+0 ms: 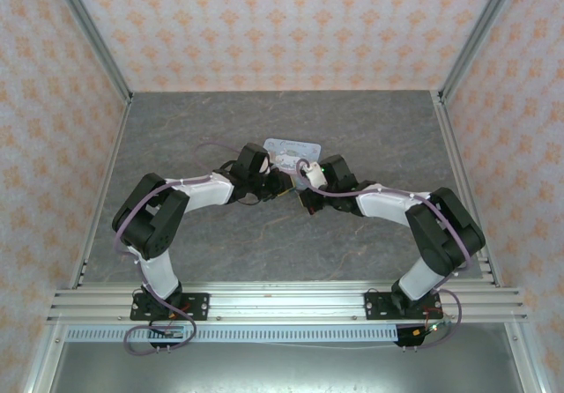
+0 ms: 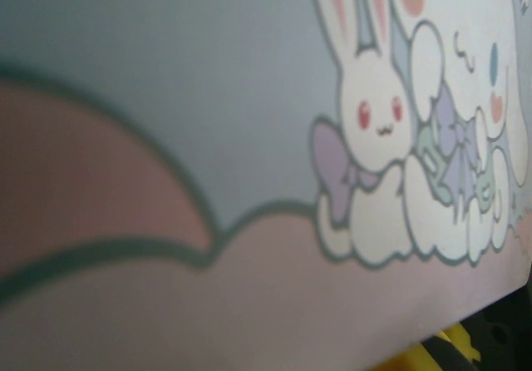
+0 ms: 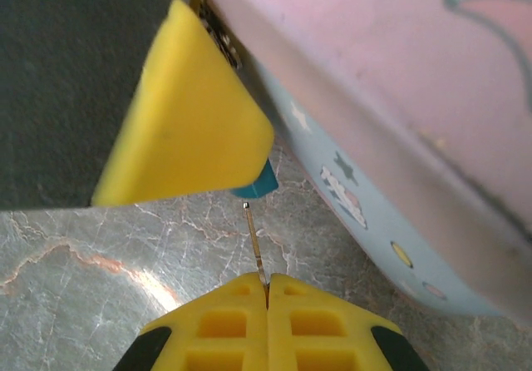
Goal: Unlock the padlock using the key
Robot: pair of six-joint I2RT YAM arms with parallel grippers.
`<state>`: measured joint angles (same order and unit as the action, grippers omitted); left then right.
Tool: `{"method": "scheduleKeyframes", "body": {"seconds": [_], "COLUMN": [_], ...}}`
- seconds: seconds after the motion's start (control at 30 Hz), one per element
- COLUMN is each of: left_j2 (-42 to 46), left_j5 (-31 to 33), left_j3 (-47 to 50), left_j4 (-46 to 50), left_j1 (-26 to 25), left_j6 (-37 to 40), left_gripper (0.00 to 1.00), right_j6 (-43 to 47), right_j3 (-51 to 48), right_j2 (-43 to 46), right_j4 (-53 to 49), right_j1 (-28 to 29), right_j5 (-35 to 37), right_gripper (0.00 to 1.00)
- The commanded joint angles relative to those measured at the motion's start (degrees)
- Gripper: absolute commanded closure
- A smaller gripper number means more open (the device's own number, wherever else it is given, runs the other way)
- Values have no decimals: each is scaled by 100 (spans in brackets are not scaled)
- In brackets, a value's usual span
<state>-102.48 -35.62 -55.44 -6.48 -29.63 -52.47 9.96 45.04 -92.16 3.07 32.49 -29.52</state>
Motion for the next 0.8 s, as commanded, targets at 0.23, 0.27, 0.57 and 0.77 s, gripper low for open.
{"method": "scheduleKeyframes", "body": {"seconds": [0.23,0.27,0.57,0.77], "left_j2": [219,225,193,202], "left_j5": [-121,-126,-124,-116], "left_j3": [6,6,-9,-1], "left_j4": [69,68,74,86], "left_j1": [21,16,14,19], "left_j6": [26,25,26,26], "left_gripper": [81,81,81,81], "right_j6": [88,93,90,25], "right_j3": [204,212,269,227], "right_j2": [-140,-161,-217,-197], "right_j4": [118,116,120,276], "right_j1": [30,30,37,30], "right_j5": [19,28,-1,-69], "right_gripper": [100,100,100,100]}}
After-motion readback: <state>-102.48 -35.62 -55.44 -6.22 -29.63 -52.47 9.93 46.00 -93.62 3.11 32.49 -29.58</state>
